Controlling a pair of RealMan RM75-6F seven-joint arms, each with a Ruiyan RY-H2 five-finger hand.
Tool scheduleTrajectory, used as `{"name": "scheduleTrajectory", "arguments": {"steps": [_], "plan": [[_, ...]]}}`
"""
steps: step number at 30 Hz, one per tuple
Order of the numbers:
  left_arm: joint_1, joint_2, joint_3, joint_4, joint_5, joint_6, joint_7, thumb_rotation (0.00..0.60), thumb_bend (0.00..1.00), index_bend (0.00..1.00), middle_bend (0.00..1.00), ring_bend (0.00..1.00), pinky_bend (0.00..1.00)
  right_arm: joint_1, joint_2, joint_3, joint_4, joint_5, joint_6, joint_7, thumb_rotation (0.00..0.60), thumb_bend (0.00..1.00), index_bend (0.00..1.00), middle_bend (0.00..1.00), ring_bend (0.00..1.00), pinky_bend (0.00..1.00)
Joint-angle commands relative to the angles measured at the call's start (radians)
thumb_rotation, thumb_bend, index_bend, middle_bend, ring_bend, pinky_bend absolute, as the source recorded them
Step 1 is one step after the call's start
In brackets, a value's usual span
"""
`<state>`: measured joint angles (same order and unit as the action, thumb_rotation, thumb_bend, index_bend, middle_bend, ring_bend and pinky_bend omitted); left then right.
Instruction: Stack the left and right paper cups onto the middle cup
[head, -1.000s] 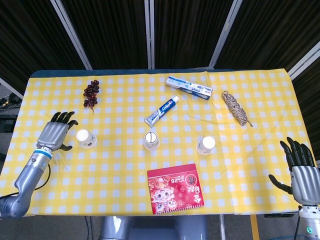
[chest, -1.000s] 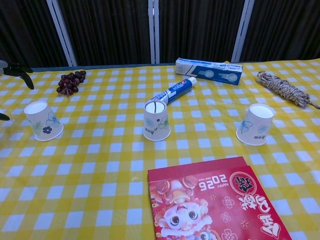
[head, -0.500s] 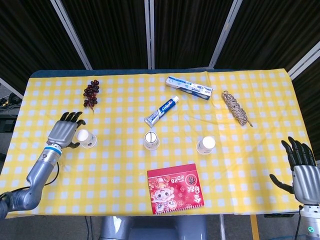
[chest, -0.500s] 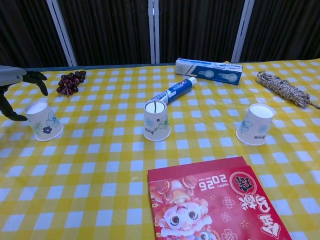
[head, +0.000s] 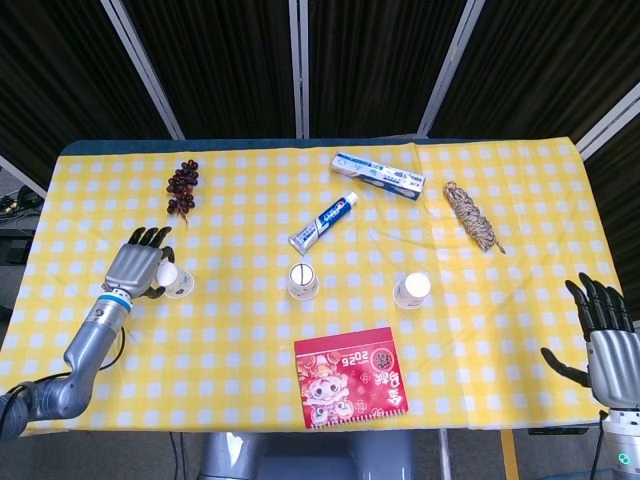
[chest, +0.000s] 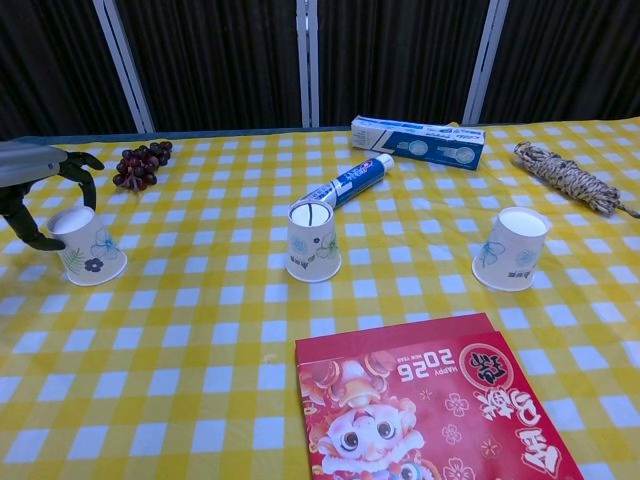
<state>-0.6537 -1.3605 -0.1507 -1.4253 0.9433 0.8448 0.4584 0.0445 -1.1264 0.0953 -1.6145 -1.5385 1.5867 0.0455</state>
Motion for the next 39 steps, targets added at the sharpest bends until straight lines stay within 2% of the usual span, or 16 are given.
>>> {"name": "scheduleTrajectory", "arguments": {"steps": [1, 9, 16, 20, 27, 39], "plan": [[0.001, 0.001, -0.001, -0.016, 0.007, 0.015, -0.01, 0.6, 0.31, 0.43, 0.0, 0.0, 0.01, 0.0, 0.001, 0.0, -0.001, -0.002, 0.001, 0.001, 0.6, 0.06, 0.0, 0.0, 0.0, 0.0], [-0.012, 0.064, -0.03, -0.139, 0.071, 0.067, -0.032, 0.6, 0.31, 0.43, 0.0, 0.0, 0.01, 0.0, -0.005, 0.0, 0.002, -0.002, 0.003, -0.022, 0.6, 0.06, 0.01, 0.0, 0.0, 0.0], [-0.081, 0.117, -0.112, -0.308, 0.051, 0.076, -0.008, 0.6, 0.31, 0.43, 0.0, 0.0, 0.01, 0.0, -0.009, 0.012, 0.011, 0.022, 0.0, -0.033, 0.6, 0.07, 0.01, 0.0, 0.0, 0.0], [-0.138, 0.107, -0.152, -0.362, 0.018, 0.082, 0.034, 0.6, 0.31, 0.43, 0.0, 0.0, 0.01, 0.0, -0.007, 0.022, 0.015, 0.044, -0.006, -0.025, 0.6, 0.07, 0.01, 0.0, 0.0, 0.0], [-0.263, 0.016, -0.195, -0.354, -0.092, 0.09, 0.124, 0.6, 0.31, 0.41, 0.0, 0.0, 0.01, 0.003, 0.001, 0.032, 0.025, 0.076, -0.027, 0.005, 0.6, 0.06, 0.01, 0.0, 0.0, 0.0], [-0.4, -0.072, -0.164, -0.291, -0.257, 0.097, 0.24, 0.6, 0.31, 0.42, 0.0, 0.0, 0.01, 0.003, 0.017, 0.054, 0.041, 0.116, -0.044, 0.068, 0.6, 0.06, 0.01, 0.0, 0.0, 0.0]]}}
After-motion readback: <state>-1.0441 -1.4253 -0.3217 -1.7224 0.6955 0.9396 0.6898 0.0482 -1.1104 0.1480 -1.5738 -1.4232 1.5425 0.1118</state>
